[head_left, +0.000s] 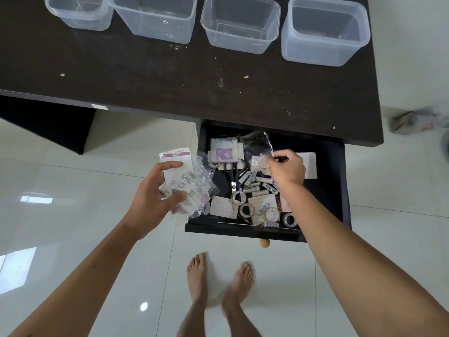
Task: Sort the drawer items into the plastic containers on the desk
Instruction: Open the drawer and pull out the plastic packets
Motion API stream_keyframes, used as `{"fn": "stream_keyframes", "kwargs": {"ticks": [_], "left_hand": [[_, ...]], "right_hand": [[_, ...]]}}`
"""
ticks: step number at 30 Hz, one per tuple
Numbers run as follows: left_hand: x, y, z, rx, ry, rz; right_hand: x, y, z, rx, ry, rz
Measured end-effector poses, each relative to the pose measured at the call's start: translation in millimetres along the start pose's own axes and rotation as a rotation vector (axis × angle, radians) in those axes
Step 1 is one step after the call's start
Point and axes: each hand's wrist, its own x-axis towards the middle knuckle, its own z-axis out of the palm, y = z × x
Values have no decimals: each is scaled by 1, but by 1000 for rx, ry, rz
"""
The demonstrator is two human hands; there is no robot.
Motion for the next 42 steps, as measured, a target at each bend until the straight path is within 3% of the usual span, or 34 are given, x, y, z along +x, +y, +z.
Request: {"fn": "stream_keyframes", "kwargs": {"ticks": [5,9,13,19,28,42], "left_hand": [[3,3,-4,-13,-15,-5],[4,7,-8,-35,-20,-16],[3,6,-12,-38,-31,-15],[-3,1,-28,-22,-43,-18],[-5,-3,-43,-10,-40,-13],[8,25,-16,-44,-59,22]], "right_hand": [[-6,-7,-14,311,56,29],[-21,-16,-18,516,-102,53],[-33,-27,6,381,-308,6],[-40,-36,54,56,-172,-83],[-42,-39,53,212,-156,-21],[-43,0,-23,375,-232,54]]}}
